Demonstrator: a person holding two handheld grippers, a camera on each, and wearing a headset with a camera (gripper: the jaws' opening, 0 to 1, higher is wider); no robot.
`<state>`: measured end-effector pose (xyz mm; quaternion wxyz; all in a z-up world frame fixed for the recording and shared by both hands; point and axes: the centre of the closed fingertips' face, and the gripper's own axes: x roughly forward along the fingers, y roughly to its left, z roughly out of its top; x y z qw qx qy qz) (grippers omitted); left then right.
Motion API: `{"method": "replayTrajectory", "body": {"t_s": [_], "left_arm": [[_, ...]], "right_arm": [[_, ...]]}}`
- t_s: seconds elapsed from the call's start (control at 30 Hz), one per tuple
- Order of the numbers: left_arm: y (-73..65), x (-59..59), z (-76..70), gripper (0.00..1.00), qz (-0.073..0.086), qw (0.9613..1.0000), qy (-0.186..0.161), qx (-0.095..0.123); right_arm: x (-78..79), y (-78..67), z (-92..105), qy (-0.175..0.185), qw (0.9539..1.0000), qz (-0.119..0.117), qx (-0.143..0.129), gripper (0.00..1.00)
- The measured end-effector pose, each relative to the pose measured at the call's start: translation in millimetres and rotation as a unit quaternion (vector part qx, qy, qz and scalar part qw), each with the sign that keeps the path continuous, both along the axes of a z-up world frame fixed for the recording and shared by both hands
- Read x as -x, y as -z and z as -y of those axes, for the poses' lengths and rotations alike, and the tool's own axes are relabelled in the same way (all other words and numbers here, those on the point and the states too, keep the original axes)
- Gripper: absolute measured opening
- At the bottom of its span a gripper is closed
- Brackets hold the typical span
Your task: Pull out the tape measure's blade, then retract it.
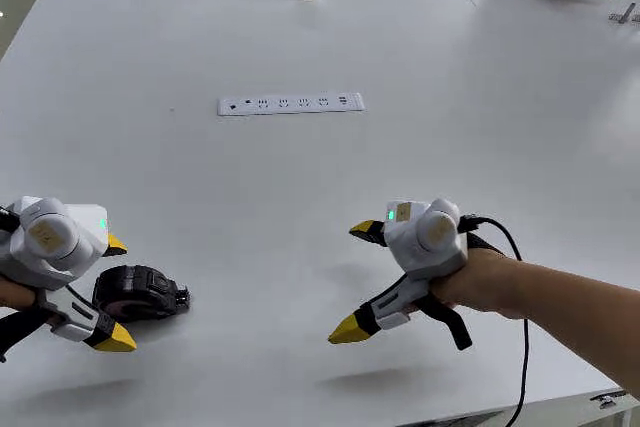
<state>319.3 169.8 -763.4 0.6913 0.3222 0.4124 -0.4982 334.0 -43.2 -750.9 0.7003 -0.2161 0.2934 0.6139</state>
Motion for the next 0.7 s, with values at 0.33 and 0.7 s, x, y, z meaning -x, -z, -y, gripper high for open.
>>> {"method": "replayTrajectory", "body": {"t_s": [0.33, 0.7], "left_arm": [[7.5, -5.4, 2.7, 0.58, -0.003, 0.9997, 0.017, -0.015], [11.0, -10.3, 4.7, 0.33, -0.007, 0.9997, 0.022, -0.007]], "right_arm": [[-7.3, -4.2, -40.7, -0.040, 0.9992, 0.003, -0.003, 0.99], [-10.5, 0.1, -74.5, -0.062, 0.9981, -0.007, -0.007, 0.99]]}}
